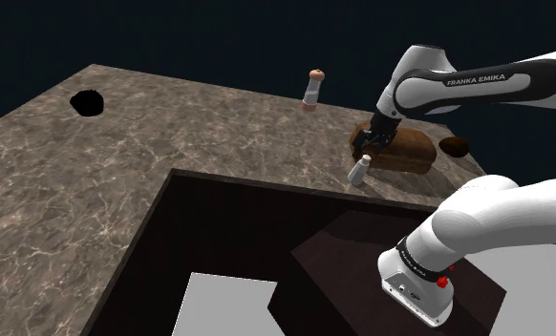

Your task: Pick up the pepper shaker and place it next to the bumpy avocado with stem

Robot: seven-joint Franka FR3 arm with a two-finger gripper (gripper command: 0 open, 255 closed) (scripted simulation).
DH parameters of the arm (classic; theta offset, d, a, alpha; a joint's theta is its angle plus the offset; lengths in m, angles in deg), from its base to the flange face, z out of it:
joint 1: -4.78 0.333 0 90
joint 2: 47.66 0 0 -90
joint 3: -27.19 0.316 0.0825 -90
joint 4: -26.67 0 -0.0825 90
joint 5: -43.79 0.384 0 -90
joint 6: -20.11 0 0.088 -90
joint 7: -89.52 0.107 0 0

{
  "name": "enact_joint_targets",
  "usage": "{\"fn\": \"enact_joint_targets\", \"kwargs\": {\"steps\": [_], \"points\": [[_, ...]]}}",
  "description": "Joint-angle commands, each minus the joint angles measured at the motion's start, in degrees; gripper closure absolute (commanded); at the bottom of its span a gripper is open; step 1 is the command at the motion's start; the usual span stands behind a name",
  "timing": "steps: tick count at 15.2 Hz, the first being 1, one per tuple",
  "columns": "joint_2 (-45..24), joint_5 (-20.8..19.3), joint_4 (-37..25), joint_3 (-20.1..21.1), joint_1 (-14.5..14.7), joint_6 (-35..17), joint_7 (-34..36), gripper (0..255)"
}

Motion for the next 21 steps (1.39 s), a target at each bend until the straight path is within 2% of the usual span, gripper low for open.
{"fn": "enact_joint_targets", "kwargs": {"steps": [1,10,11,21], "points": [[-0.9,-0.1,1.1,-0.2,0.0,-2.1,-0.1,0],[-1.2,-0.1,1.4,-0.2,0.1,-2.6,-0.1,0],[-1.2,-0.1,1.4,-0.2,0.1,-2.6,-0.1,255],[-0.6,0.0,0.9,-0.1,0.0,-1.6,0.0,255]]}}
